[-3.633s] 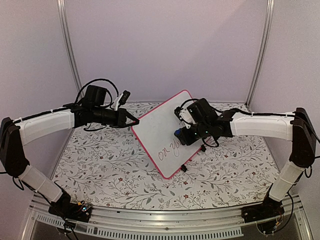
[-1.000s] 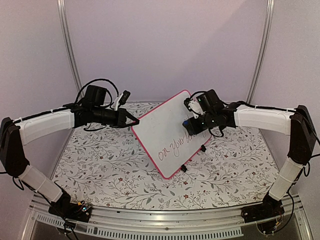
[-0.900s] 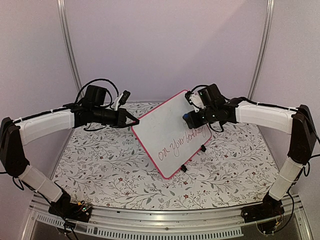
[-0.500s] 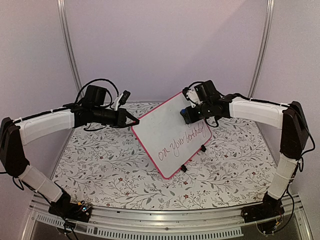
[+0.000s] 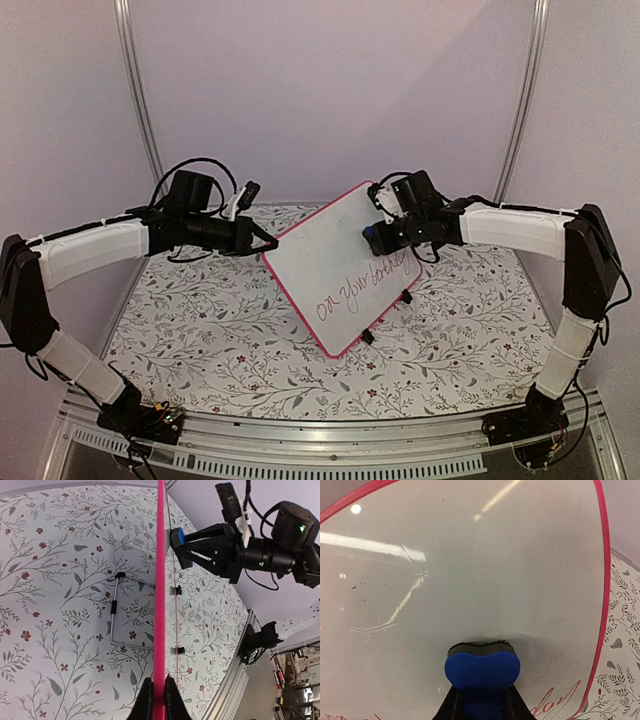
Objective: Erase the whiteboard
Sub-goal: Erase the whiteboard at the center of the board.
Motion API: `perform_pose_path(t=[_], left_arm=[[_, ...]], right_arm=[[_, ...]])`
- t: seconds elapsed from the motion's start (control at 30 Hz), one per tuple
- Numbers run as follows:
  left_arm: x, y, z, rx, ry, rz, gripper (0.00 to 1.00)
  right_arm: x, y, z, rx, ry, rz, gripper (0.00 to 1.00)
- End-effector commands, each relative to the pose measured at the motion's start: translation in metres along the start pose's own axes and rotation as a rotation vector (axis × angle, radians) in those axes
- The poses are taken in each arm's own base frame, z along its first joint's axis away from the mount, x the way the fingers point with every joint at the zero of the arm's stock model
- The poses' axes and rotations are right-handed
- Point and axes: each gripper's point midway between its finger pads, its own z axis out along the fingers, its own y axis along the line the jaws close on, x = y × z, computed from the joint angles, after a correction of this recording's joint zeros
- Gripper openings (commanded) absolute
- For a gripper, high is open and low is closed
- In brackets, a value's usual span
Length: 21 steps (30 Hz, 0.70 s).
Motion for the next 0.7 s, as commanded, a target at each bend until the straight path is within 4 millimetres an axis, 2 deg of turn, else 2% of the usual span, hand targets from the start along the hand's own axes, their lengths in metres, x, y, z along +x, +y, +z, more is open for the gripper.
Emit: perform_pose_path(t=[0.0,0.13,0.47,0.67], left_arm=[[-0.004,-0.018,-0.005,0.06,-0.016,0.073,0.0],[-0.005,-0.019,-0.008,0.057,-0.023,0.079,0.0],[-0.007,-0.019,-0.009,0.065,-0.027,0.078,0.0],[-0.008,-0.019,-0.01,0.065,-0.03,0.077,0.0]], right_arm=[[0.038,-0.001,0.005,-0.015,0.104,0.016,0.0],[0.05,-0.002,0.005,-0.011,0.134,0.018,0.0],[0.051,0.003,-0.002,-0.043,0.14,0.027,0.0],[0.06,0.004,-0.005,-0.05,0.158,0.024,0.0]])
